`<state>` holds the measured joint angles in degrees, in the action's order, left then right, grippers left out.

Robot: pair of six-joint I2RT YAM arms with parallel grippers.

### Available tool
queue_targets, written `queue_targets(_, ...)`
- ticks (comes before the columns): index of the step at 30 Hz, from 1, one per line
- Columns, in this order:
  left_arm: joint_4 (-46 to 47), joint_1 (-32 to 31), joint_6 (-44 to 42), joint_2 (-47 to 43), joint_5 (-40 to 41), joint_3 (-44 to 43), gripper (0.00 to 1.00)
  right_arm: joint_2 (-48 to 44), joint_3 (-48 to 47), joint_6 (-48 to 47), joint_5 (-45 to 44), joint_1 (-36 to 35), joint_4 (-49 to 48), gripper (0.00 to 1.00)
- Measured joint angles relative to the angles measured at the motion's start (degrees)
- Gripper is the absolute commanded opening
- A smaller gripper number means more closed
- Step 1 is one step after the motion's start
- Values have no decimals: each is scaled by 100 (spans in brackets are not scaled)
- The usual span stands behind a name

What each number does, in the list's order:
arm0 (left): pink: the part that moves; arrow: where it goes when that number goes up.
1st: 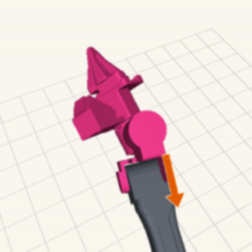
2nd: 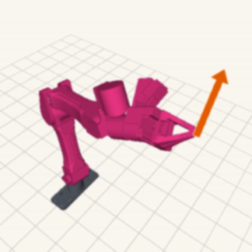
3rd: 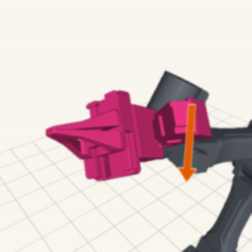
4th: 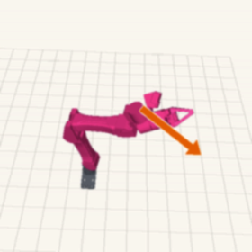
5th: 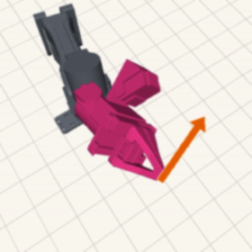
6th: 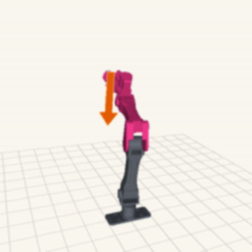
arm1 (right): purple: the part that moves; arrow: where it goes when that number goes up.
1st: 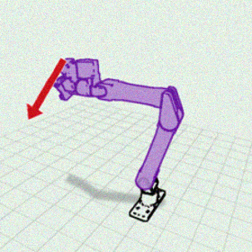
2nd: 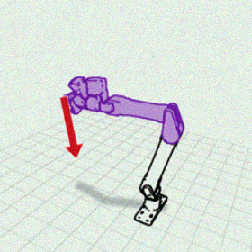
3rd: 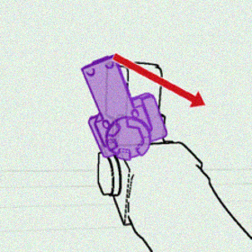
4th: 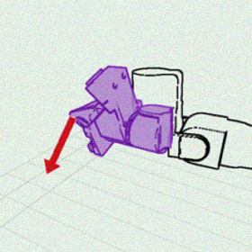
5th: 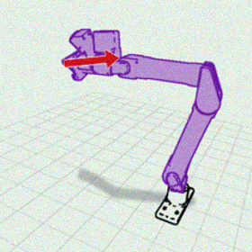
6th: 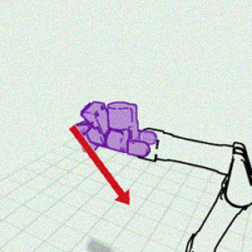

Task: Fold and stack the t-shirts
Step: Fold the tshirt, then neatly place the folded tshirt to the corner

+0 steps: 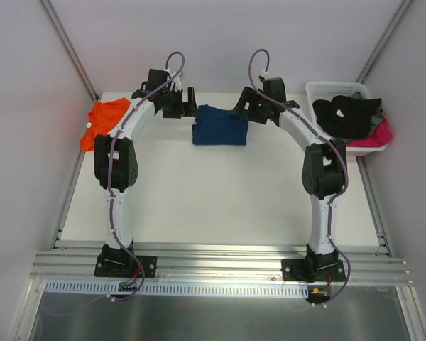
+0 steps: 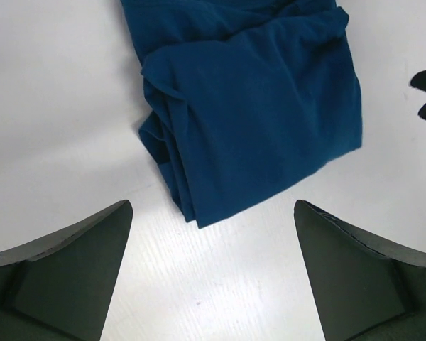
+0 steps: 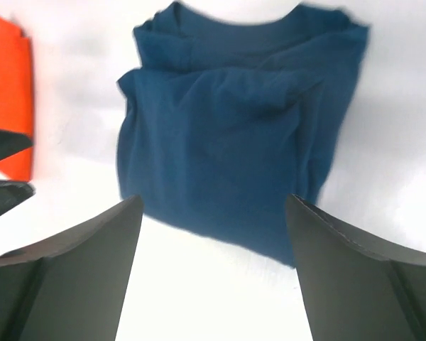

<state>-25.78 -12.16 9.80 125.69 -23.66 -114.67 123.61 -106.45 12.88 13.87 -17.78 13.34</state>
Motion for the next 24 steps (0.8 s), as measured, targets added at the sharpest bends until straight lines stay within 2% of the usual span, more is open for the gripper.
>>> queue_targets(4,4,216,284,223,-796,96,99,149,-13,385,435,-35,-63,84)
queue_targets(9,-22,245,444,400,-1305,225,99,953,-715,726,767,-129,-186,84)
queue_targets(17,-4,251,476,125,-1491,824,99,2035,-1670,1119,901,-302,-415,84)
queue_targets(21,-61,251,476,-221,-1462,1139,99,2131,-1567,1320,909,-348,-487,84)
queue_targets(24,-63,256,472,-503,-1412,1237,99,1974,-1126,1467,1025,-343,-841,84)
